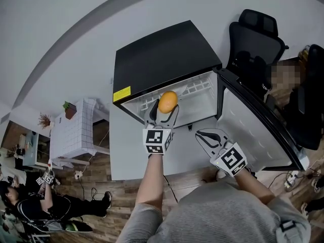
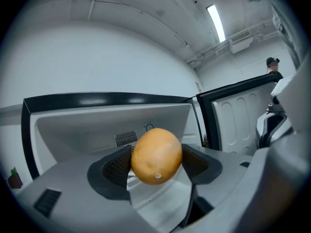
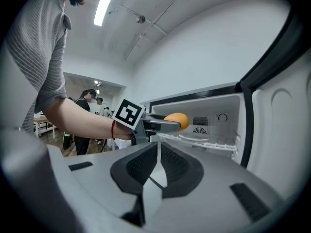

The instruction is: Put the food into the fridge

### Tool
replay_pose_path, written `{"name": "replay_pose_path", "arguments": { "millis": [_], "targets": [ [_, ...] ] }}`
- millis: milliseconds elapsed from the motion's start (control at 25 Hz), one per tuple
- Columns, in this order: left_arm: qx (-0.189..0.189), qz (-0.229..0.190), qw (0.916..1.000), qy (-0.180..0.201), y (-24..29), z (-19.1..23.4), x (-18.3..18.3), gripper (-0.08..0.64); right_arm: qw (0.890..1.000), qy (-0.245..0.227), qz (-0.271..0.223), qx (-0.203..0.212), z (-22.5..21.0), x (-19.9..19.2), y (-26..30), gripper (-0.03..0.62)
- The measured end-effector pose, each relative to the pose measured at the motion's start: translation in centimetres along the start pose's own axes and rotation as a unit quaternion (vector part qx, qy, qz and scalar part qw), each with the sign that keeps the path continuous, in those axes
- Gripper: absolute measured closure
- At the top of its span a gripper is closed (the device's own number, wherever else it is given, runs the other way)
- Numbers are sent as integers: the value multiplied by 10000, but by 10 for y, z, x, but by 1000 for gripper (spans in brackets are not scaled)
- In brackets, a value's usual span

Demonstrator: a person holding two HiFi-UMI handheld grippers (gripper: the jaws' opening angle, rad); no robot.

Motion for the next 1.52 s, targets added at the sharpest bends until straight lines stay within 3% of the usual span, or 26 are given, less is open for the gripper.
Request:
{"name": "replay_pose_path", "arguments": {
  "millis": [800,1160,1520],
  "targets": [
    [469,356,9982,-106,59,25,-13,227,9998,-57,160,114,-16,-11,-1,578],
    [688,785,9944,-159,89,36,-18,227,9998,-21,178,102,-20,-15,-3,578],
    [828,1141,9900,85,98,39,-24,227,9997,-70,227,111,-20,-14,-7,578]
  ]
}}
Point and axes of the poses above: the fingertips, and each gripper's own axes: y forward along the fingers, z to its left, x out of its top, the point moved 3 cm from there along -y, backward along the fingers, and after that the axes turned 13 degrees about -y, right-handed, at the moved point
